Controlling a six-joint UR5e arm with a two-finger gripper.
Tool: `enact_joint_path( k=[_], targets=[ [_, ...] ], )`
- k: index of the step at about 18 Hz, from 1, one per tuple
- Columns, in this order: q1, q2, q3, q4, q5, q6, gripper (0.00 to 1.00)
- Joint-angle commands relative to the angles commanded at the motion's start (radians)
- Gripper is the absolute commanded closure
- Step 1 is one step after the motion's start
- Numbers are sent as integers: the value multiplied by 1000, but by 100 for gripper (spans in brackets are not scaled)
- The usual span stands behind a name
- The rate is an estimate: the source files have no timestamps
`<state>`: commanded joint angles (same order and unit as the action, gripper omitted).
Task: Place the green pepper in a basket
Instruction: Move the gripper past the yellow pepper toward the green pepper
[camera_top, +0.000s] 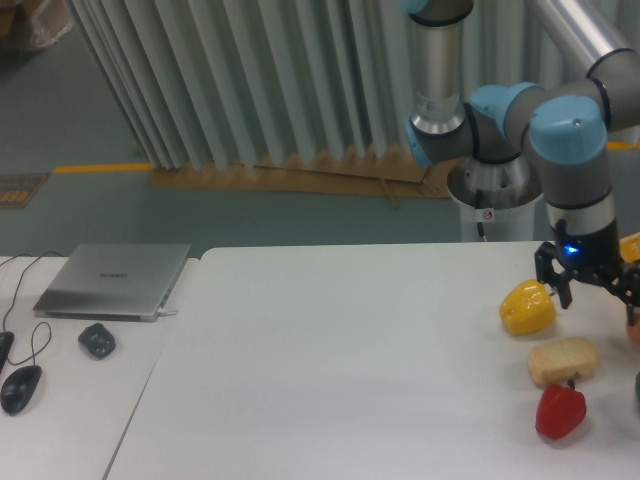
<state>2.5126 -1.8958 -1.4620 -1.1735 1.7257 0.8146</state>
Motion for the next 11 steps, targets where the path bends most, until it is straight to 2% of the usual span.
enact_joint_path(
  k=[5, 11],
  targets=[
    [45, -75, 46, 35, -2, 3, 0],
    [52, -135, 58, 43, 0, -37, 0]
  ],
)
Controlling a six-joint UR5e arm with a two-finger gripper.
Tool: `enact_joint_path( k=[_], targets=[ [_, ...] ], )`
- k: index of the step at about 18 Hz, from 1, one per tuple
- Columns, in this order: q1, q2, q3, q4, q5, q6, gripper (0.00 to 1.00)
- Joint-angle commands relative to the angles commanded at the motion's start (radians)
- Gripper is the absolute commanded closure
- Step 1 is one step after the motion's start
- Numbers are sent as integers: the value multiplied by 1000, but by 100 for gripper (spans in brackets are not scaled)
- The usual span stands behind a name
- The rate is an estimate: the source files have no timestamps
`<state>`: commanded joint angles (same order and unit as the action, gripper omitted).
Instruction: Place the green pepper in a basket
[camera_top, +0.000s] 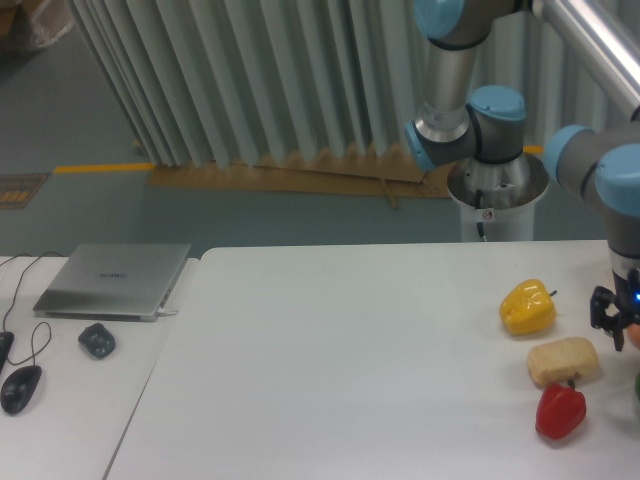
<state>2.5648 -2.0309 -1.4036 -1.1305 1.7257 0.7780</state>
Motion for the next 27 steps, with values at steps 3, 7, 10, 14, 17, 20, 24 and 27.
enact_joint_path(
  k=[3, 7, 10, 14, 17, 20, 24, 27],
  targets=[
    [0, -5, -9, -6, 2, -9, 0],
    [-3, -18, -23, -11, 8, -3, 0],
    [-3, -31, -32, -9, 8, -6, 0],
    [21, -42, -22, -5, 6, -2, 0],
    [40, -45, 4, -6, 8, 15, 0],
    [40, -57, 14, -5, 9, 12, 0],
    [40, -63, 12, -3, 12, 10, 0],
    [40, -63, 6, -3, 12, 9, 0]
  ],
)
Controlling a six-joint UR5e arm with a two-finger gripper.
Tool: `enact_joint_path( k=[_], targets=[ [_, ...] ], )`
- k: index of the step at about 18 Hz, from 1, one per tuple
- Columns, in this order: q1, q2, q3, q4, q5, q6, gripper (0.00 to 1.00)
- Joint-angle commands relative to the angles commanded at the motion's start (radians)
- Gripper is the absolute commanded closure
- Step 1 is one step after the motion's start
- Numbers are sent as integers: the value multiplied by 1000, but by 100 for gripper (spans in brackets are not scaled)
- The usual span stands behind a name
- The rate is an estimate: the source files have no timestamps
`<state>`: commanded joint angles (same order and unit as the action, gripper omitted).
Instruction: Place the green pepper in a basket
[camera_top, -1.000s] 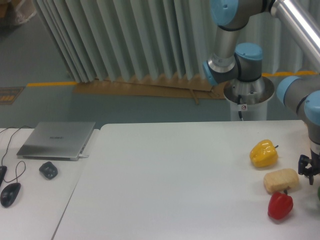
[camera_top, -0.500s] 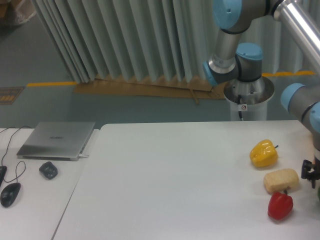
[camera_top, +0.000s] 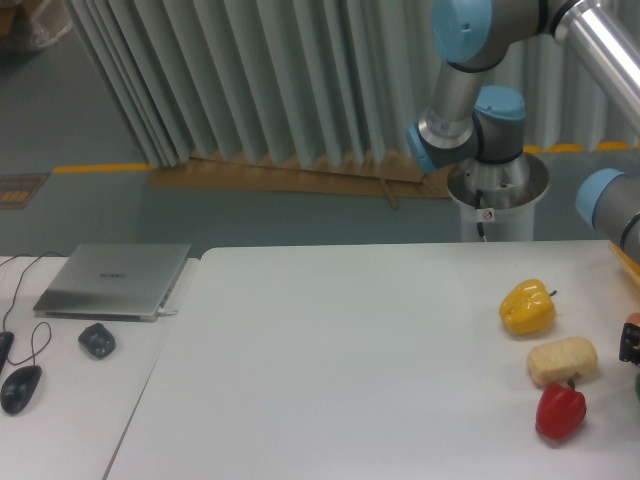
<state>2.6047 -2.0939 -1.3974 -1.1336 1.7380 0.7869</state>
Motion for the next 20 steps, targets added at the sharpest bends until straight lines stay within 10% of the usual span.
enact_joint_path(
  k=[20],
  targets=[
    [-15, 0, -18, 5, -2, -8, 0]
  ],
)
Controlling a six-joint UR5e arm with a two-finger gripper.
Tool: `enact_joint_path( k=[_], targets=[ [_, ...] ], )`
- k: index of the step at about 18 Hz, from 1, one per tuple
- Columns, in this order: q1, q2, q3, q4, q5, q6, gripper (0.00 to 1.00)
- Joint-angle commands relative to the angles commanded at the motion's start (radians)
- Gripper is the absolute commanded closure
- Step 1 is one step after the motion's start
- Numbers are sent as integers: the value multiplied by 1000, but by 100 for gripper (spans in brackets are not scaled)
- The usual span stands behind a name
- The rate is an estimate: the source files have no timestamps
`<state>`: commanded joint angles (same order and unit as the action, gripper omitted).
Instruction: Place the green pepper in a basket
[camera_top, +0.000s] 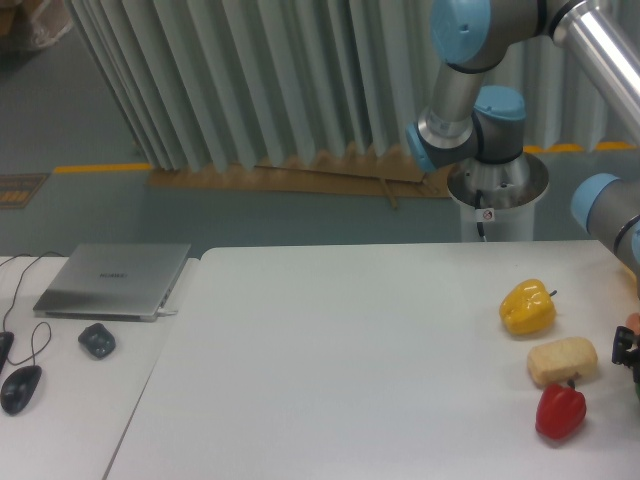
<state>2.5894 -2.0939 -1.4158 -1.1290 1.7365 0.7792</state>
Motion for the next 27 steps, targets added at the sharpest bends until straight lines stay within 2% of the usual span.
enact_joint_path(
  k=[4, 7, 10, 11, 12, 14, 19, 27],
  targets=[
    [0, -20, 3, 3, 0, 3, 0],
    [-2, -35, 2, 26, 0, 5, 0],
    [3, -29, 5, 26, -2, 11, 2],
    [5, -25, 3, 26, -2, 14, 24],
    [9, -22, 3, 25, -3, 15, 59],
    [14, -20, -2, 21, -2, 49, 54],
    [14, -20, -11, 21, -3, 61, 58],
    [14, -25, -23, 21, -5, 61, 59]
  ],
)
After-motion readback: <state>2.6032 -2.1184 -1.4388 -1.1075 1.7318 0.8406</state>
